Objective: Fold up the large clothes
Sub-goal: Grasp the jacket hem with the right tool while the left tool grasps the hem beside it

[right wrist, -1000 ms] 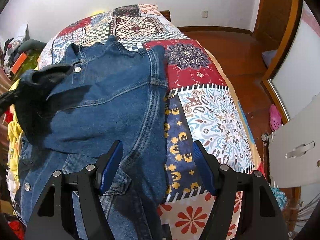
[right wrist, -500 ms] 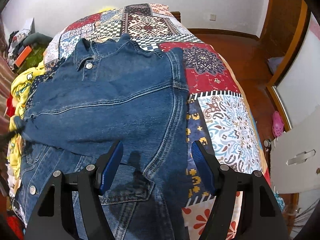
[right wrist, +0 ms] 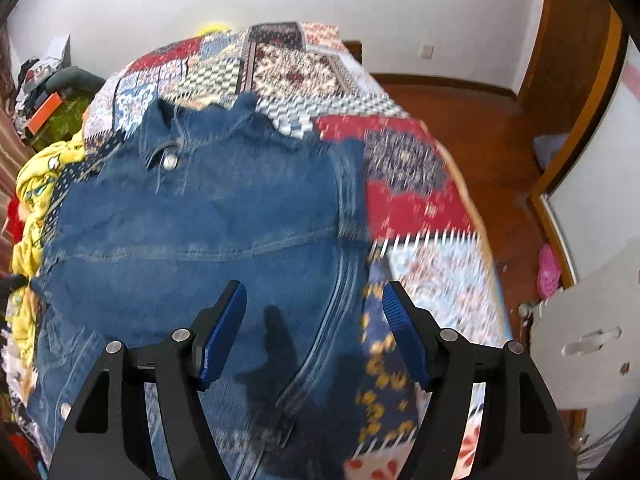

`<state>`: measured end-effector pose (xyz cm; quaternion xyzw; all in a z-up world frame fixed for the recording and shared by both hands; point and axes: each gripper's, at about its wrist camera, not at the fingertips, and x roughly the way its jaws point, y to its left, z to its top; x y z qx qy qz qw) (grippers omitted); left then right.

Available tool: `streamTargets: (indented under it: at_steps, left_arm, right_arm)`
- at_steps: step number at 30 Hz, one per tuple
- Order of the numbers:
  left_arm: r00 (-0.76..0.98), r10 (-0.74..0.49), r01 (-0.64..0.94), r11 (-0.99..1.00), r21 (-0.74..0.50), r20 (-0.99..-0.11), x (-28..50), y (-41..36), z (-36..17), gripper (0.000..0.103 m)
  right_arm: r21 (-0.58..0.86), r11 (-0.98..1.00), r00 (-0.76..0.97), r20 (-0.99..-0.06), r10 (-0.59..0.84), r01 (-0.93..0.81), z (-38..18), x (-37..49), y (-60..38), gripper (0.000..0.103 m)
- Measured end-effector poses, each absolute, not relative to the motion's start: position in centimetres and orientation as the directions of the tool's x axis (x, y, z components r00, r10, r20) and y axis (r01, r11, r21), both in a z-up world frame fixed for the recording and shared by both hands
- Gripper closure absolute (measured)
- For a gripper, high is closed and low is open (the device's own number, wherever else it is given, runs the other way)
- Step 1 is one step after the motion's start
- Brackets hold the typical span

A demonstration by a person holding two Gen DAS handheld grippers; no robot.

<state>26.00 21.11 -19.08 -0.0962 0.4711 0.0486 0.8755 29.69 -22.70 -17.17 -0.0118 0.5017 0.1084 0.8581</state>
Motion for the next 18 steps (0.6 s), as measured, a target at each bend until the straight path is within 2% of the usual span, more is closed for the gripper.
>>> streamTargets:
  at_steps: [5, 9, 18]
  left_arm:
    - [0.577, -0.055, -0.194, 0.96, -0.203, -0.815, 31.5, 23.1, -18.3, 0.049]
    - [0.54, -0.119, -0.21, 0.94, -0.271, -0.833, 36.0, 23.8, -20.7, 0.049]
    - [0.498, -0.173, -0.242, 0.913, -0.328, -0.849, 41.4, 24.0, -25.6, 0.049]
  right_arm:
    - [0.074, 0.977, 0.498, -0.851, 0.166, -0.198, -16.6, 32.4, -22.7, 0.036]
    - [0.079, 0.977, 0.477, -0.863, 0.167, -0.198, -17.7, 35.2, -22.5, 0.036]
    - [0.167, 0.978, 0.361, -0.911, 0.2, -0.122, -22.9, 40.9, -23.7, 0.036]
